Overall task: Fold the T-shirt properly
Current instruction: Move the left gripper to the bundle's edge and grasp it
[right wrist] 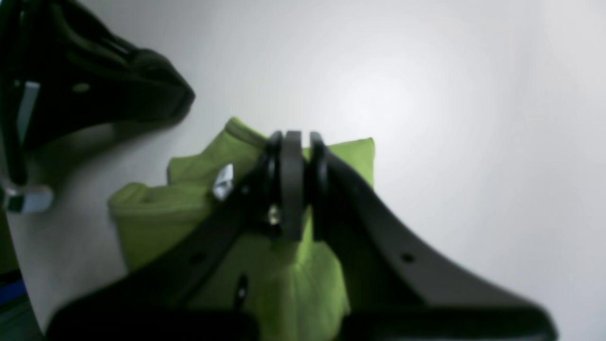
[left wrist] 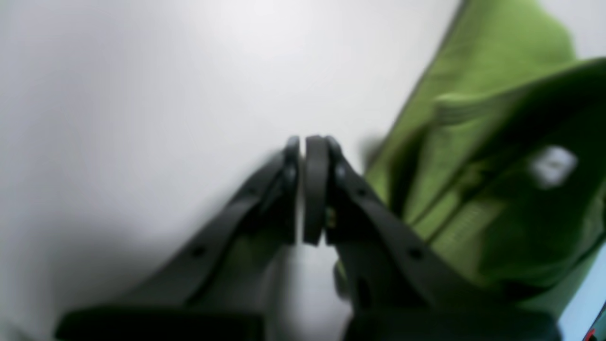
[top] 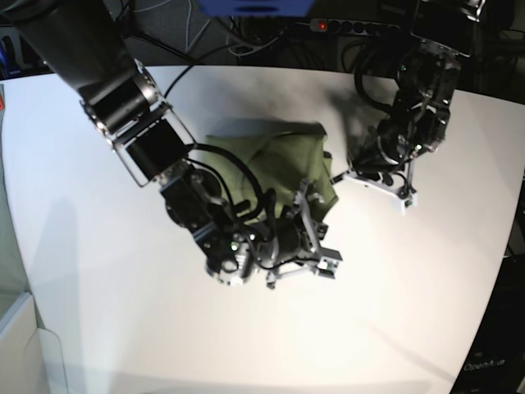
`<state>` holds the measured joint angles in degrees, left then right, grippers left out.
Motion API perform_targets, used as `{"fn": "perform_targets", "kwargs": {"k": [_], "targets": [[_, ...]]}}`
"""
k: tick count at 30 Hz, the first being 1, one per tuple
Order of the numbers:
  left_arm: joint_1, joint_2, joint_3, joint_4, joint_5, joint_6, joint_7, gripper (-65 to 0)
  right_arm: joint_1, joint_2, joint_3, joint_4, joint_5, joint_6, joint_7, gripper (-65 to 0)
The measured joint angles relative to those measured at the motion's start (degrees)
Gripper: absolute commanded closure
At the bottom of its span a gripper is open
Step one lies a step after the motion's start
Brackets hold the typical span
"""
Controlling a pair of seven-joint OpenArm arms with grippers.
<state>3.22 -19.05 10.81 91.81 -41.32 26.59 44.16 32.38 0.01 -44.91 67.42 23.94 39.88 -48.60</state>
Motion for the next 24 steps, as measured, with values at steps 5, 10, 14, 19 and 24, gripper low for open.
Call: {"fn": "perform_targets", "kwargs": {"k": [5, 10, 14, 19, 24], "targets": [[-0.52, 0.17, -0.04, -1.36, 0.13, -0.46, -1.16, -2.2, 0.0, 0.04, 0.0, 0.0, -0.02, -0.02, 0.17, -0.6], [-0.55, 0.9, 1.57, -1.66, 0.35, -0.39, -2.05, -2.2, 0.0, 0.0, 0.0, 0.0, -0.02, 0.0, 0.2, -0.6], [-1.4, 1.57, 5.31, -3.02, -0.28, -0.92, -3.28, -2.2, 0.0, 0.02, 0.0, 0.0, 0.02, 0.0, 0.17, -0.6], [-1.51, 1.57, 6.71, -3.65, -0.11, -1.14, -6.03, -2.2, 0.02, 0.13, 0.0, 0.0, 0.0, 0.0, 0.17, -0.4], [-1.51, 1.55, 6.71, -3.65, -0.09, -1.09, -6.01, -2.2, 0.33, 0.15, 0.0, 0.0, 0.0, 0.0, 0.2, -0.4]]}}
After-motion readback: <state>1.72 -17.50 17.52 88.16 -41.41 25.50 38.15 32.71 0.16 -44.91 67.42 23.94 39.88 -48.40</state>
